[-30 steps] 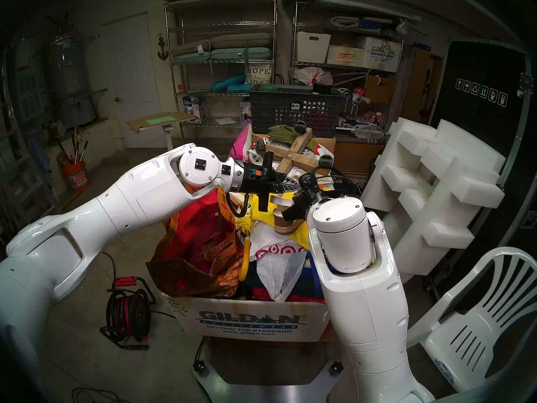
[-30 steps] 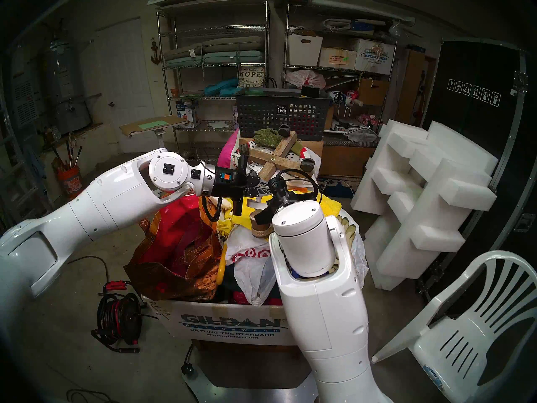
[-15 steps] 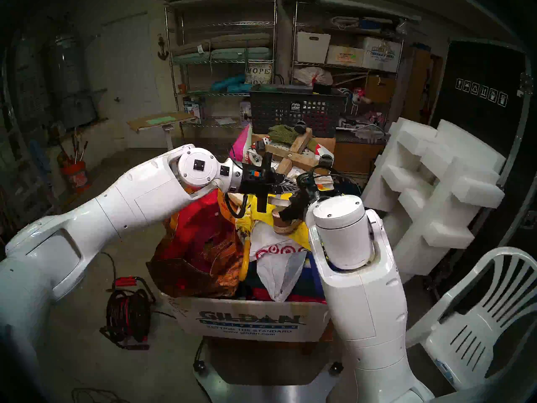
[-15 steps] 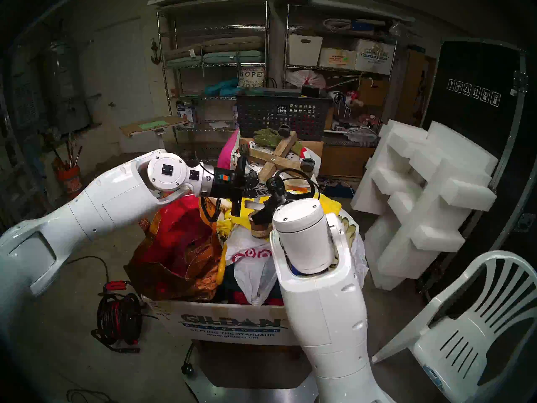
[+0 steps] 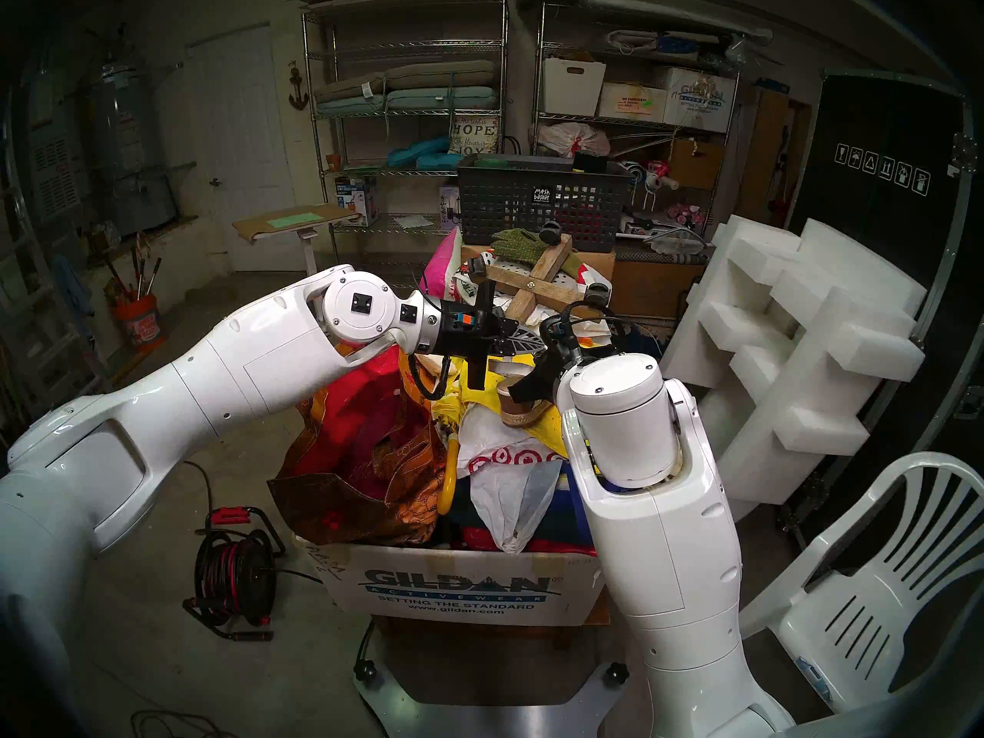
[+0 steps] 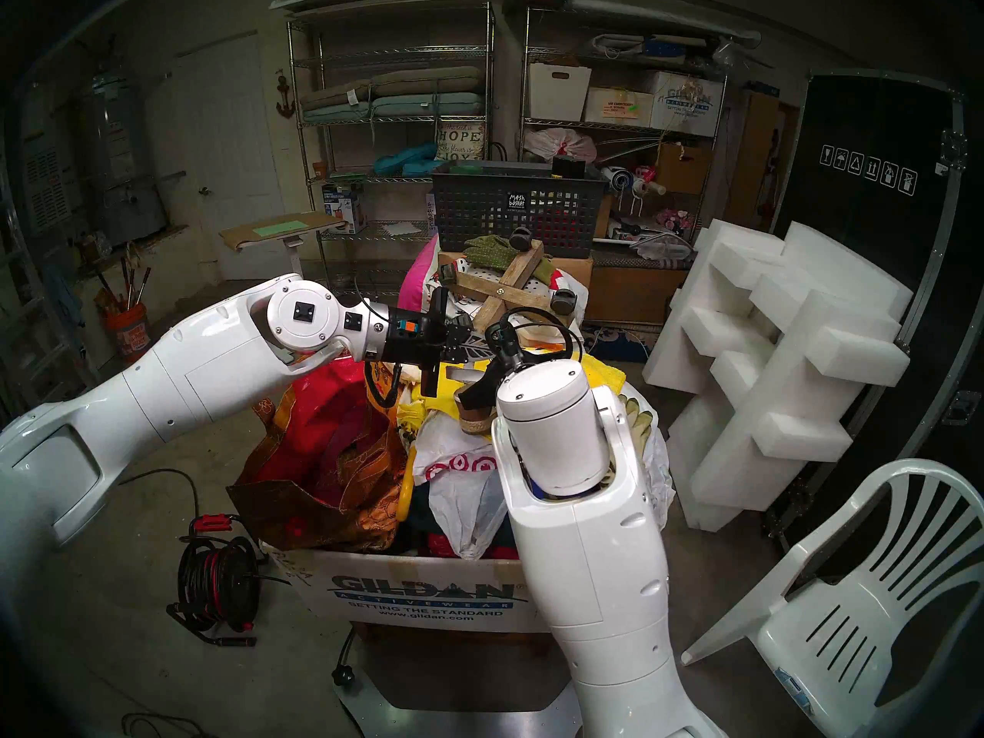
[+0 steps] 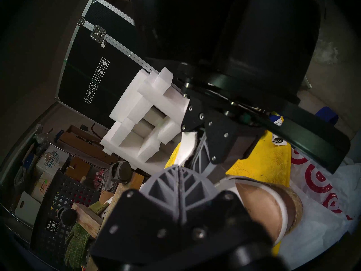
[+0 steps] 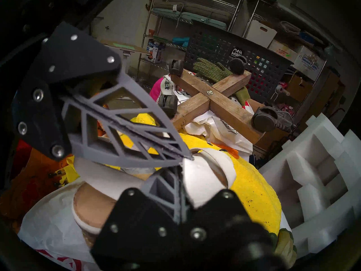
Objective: Unbuckle a shoe
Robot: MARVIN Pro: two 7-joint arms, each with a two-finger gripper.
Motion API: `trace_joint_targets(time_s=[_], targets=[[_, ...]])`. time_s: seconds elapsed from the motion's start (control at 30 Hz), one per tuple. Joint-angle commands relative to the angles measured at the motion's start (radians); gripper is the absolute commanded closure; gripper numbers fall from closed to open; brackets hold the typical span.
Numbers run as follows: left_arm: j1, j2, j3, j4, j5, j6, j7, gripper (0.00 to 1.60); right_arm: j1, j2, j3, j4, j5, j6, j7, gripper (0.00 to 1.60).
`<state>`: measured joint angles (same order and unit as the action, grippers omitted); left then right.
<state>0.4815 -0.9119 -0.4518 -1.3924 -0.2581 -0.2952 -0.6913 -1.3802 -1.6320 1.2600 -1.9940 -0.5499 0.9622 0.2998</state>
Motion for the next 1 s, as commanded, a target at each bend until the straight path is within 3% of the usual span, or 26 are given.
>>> trace_joint_targets(time_s=[0.0, 0.73, 0.77, 0.8, 0.83, 0.9, 0.93, 0.97], targets=[[-0.023, -0.007, -0.021, -0.011, -0.007, 0.000, 0.009, 1.60, -0.005, 0.000, -0.010, -0.030, -0.005, -0.002, -0.018, 1.60], [-0.037, -0.034, -0.012, 0.025, -0.004, 0.020, 0.002, 1.60, -0.065, 0.019, -0.008, -0.125, -0.009, -0.002, -0.044, 1.60], [-0.037, -0.034, -0.011, 0.023, -0.005, 0.021, 0.002, 1.54, -0.065, 0.019, -0.008, -0.126, -0.008, -0.002, -0.045, 1.60], [-0.037, -0.035, -0.010, 0.022, -0.005, 0.020, -0.001, 1.35, -0.064, 0.019, -0.008, -0.127, -0.008, -0.002, -0.044, 1.60], [-0.037, -0.035, -0.010, 0.021, -0.006, 0.020, -0.003, 1.27, -0.064, 0.019, -0.008, -0.127, -0.008, -0.002, -0.044, 1.60], [-0.037, -0.037, -0.009, 0.021, -0.007, 0.018, -0.007, 1.24, -0.064, 0.019, -0.007, -0.126, -0.007, -0.002, -0.044, 1.60], [-0.037, -0.037, -0.008, 0.021, -0.008, 0.015, -0.009, 1.15, -0.063, 0.019, -0.007, -0.126, -0.006, -0.002, -0.044, 1.60], [-0.038, -0.038, -0.008, 0.021, -0.007, 0.013, -0.011, 0.93, -0.063, 0.019, -0.007, -0.125, -0.006, -0.002, -0.044, 1.60]])
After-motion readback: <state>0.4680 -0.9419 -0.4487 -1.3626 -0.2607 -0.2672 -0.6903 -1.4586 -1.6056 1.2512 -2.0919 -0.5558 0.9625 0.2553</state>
